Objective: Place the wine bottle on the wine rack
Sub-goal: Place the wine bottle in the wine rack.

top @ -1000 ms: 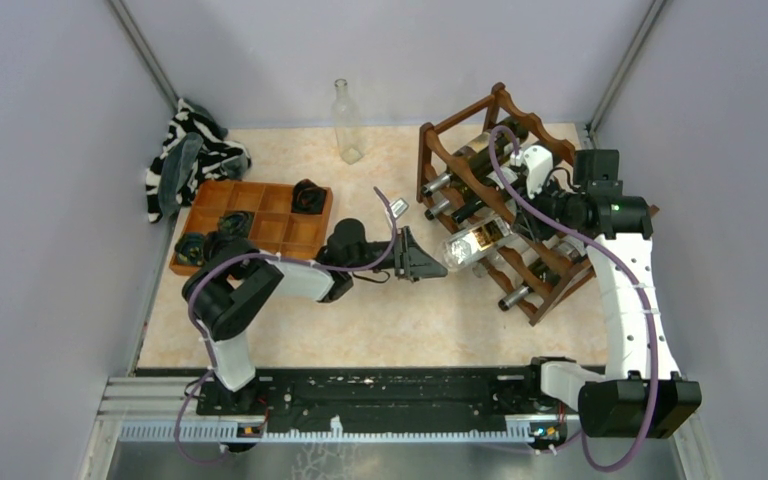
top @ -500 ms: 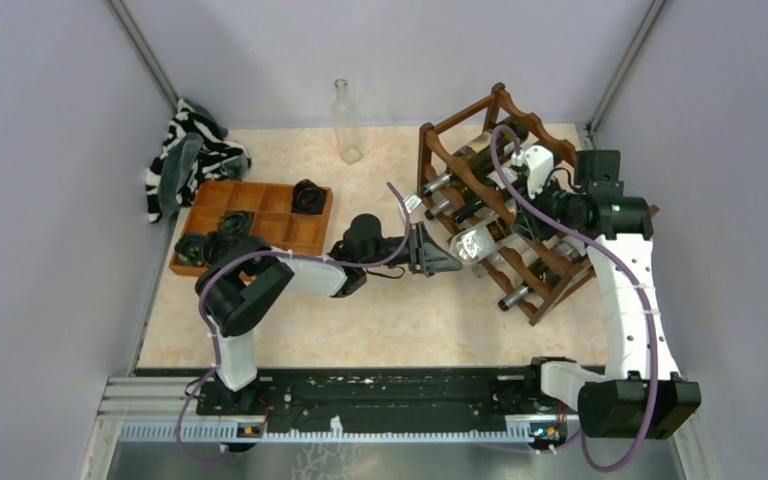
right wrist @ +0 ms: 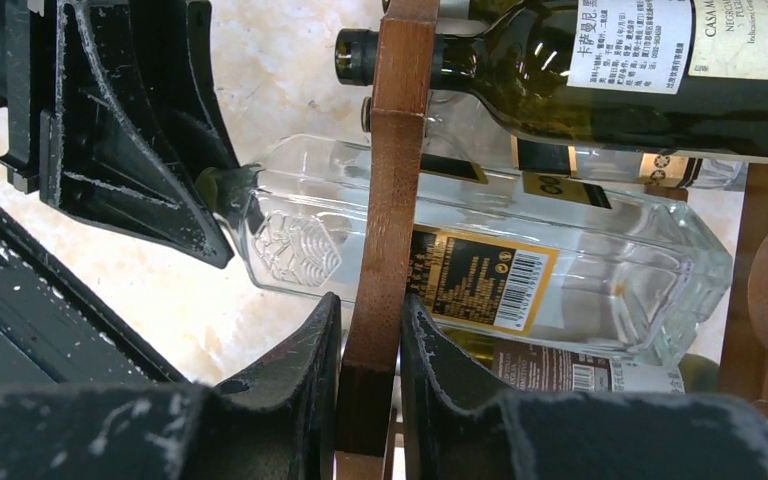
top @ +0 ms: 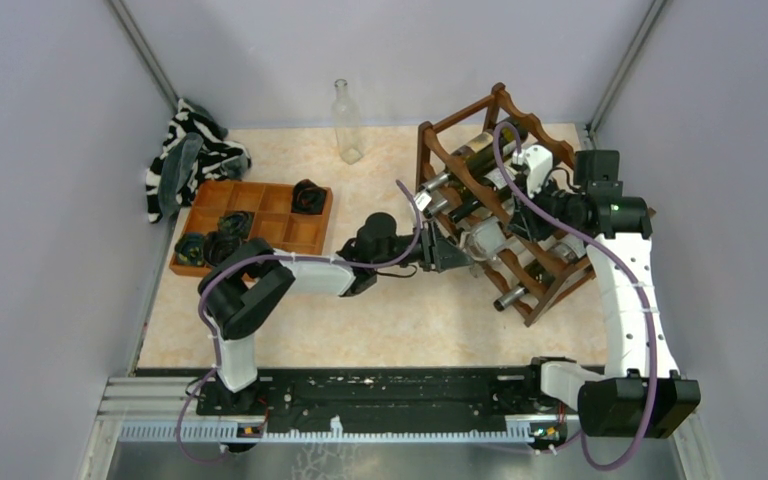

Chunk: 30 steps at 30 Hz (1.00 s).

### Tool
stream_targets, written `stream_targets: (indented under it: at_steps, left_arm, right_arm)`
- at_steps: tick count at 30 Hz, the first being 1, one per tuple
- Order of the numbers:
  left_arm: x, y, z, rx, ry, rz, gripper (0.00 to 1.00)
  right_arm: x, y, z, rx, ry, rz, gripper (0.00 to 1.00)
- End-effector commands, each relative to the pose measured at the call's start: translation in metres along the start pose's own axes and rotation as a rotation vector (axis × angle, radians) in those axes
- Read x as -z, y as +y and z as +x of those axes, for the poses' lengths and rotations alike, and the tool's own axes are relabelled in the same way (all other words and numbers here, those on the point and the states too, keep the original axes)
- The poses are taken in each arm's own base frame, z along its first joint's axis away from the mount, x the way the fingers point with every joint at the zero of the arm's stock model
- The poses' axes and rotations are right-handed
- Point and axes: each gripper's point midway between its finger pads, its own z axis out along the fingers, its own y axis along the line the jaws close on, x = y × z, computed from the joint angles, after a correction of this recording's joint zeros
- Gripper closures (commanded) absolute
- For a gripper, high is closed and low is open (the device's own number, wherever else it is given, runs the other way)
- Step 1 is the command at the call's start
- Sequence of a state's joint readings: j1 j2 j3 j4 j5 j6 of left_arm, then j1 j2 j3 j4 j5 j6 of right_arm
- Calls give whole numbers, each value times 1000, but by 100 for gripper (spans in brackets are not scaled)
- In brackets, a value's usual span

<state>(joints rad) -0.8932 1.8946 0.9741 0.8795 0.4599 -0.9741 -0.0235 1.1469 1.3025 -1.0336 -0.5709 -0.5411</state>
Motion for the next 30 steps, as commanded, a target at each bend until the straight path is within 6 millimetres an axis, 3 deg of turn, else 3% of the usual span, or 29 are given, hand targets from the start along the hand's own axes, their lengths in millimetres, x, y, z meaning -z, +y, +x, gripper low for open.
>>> stream_targets:
  at_steps: [1,14,15,19,23,24,30]
  left_arm:
    - [-11,-44,-55,-145,-183,119,100]
    - [-19,-35,-54,-211,-180,121,100]
    - [-18,-35,-53,-201,-183,122,100]
    - [-13,-32,-53,-180,-211,113,100]
    - [-14,-35,-54,-192,-228,113,100]
    - [-15,-35,-54,-195,-231,109,100]
    - [-16,-32,-54,-204,-251,87,100]
  right_arm:
    - [-5,46,-42,57,-183,-264,100]
    - [-13,51,-41,63,-174,-287,100]
    - [-14,51,-39,58,-168,-289,97]
    - [-9,53,-43,67,-179,-288,43]
    - [4,52,-62,83,-214,-281,14]
    - [6,52,-66,81,-220,-280,2]
    - [28,34,-93,61,-282,-224,2]
